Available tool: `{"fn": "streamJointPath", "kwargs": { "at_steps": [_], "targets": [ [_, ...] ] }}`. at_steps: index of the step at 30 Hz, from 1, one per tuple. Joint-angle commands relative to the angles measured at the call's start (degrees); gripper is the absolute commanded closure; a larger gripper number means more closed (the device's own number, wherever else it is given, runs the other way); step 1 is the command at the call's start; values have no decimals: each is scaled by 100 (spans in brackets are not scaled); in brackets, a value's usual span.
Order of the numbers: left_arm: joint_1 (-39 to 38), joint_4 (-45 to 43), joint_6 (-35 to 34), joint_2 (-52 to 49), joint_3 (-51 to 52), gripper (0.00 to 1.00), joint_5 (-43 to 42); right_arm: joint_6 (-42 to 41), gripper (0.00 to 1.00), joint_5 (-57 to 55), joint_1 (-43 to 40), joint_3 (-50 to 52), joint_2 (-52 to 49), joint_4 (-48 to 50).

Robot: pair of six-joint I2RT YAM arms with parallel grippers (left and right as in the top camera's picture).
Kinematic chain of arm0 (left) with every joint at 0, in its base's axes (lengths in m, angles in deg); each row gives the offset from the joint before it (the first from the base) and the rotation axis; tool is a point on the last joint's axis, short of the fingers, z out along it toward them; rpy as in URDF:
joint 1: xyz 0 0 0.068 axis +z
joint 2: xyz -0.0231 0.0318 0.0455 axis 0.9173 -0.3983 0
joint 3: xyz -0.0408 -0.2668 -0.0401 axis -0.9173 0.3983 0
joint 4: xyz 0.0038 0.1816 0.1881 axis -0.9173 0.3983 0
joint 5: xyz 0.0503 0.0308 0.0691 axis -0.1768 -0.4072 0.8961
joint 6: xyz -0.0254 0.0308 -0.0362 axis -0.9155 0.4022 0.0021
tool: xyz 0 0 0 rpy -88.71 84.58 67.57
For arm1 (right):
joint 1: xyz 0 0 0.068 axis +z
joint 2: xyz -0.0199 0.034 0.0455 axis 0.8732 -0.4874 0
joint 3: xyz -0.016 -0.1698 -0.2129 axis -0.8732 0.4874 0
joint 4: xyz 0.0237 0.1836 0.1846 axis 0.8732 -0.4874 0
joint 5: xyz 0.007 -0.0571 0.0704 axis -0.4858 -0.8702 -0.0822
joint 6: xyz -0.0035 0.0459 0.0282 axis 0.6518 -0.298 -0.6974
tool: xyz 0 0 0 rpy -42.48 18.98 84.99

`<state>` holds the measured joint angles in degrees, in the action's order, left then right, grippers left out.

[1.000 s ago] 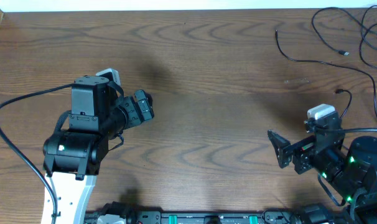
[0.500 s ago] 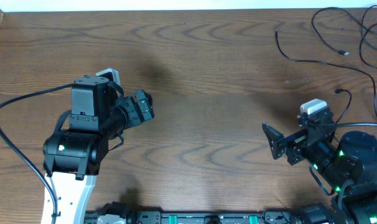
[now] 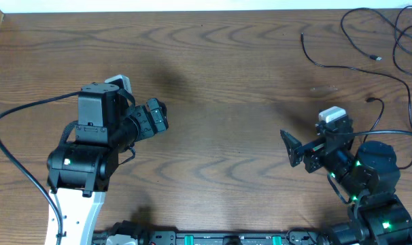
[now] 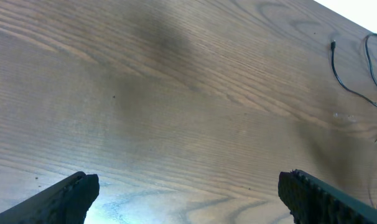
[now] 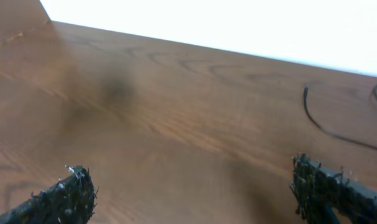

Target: Untangle cables

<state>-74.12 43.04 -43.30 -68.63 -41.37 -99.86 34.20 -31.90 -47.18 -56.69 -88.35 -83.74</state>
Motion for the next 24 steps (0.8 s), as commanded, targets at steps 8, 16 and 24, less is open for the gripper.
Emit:
{"fn": "streamJointPath", "kwargs": {
  "at_steps": [8, 16, 24],
  "targets": [
    [20, 9, 94, -7, -31, 2, 76, 28, 1, 15, -131, 376, 24, 645],
    [20, 9, 94, -7, -31, 2, 76, 28, 1, 0, -245, 431, 17, 669],
    [20, 9, 94, -7, -31, 2, 76, 28, 1, -4, -313, 601, 17, 916]
  ]
}}
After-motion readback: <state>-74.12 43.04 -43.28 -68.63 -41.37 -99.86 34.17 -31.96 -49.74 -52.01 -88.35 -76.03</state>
